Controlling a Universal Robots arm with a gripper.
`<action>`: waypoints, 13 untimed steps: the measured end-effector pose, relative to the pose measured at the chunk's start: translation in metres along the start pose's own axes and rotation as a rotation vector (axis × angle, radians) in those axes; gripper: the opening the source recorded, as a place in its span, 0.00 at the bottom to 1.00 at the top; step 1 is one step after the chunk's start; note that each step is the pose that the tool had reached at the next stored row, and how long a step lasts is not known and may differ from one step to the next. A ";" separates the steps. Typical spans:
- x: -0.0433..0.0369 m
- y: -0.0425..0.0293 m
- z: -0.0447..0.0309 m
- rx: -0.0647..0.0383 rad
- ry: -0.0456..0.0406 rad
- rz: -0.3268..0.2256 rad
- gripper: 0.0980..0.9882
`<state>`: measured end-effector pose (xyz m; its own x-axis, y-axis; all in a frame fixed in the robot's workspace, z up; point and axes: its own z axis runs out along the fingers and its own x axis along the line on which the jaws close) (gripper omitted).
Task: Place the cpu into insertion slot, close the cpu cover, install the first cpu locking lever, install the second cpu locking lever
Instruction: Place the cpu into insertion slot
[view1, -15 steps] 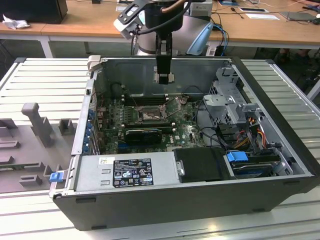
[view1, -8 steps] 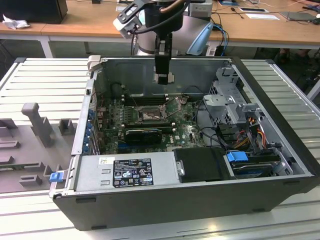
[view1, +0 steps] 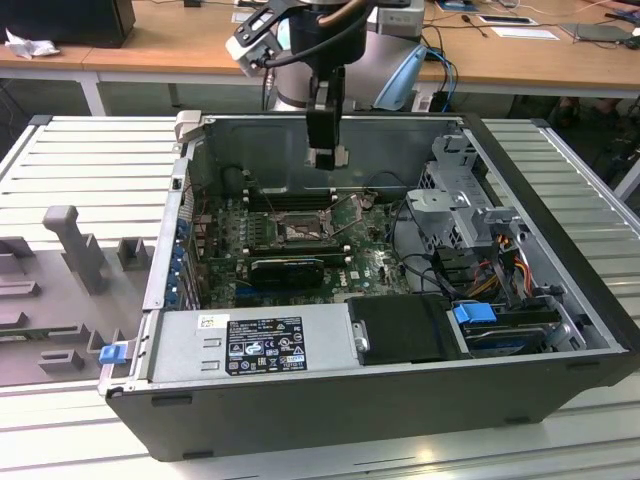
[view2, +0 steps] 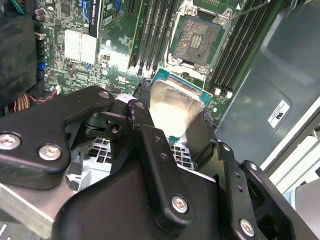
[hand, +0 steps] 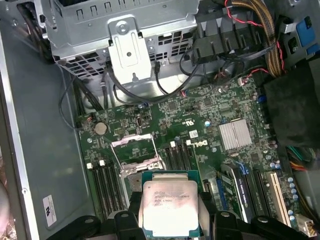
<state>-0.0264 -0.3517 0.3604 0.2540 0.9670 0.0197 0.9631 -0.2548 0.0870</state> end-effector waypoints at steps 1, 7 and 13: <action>0.0000 0.0000 0.0001 0.000 -0.0005 0.005 0.48; 0.0000 -0.0001 0.0007 -0.001 -0.0028 0.032 0.48; 0.0000 -0.0001 0.0014 -0.001 -0.0053 0.061 0.48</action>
<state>-0.0264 -0.3517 0.3590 0.3127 0.9497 0.0197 0.9457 -0.3132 0.0869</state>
